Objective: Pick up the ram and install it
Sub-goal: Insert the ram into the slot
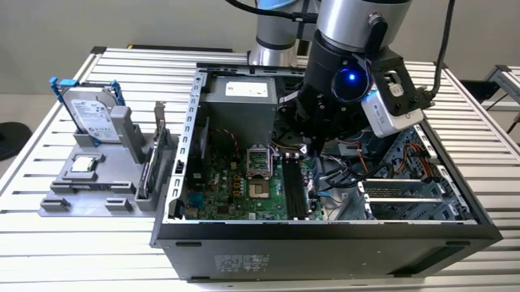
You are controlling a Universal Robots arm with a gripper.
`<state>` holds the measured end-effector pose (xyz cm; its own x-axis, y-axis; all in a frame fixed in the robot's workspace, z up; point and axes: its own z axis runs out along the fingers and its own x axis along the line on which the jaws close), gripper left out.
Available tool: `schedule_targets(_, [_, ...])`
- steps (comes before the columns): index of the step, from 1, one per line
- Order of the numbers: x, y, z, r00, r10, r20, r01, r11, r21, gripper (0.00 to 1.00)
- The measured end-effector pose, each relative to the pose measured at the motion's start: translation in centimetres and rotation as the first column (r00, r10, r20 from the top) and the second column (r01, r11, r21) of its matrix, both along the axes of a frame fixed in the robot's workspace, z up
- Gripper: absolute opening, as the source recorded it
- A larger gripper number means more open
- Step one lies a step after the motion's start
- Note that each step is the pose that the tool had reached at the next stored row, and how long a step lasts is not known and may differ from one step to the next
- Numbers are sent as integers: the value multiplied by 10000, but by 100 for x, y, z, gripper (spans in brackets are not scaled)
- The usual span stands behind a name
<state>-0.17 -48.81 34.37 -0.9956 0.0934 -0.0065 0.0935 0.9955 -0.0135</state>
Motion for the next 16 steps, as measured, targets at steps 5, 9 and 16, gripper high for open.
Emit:
schedule_targets(5, [0,0,-55,10000,5,0,-5,10000,-7,0])
schedule_targets(9, [0,0,-73,9999,151,0,-151,9999,-8,0])
schedule_targets(16, [1,2,-118,9997,251,0,-251,9997,-8,0])
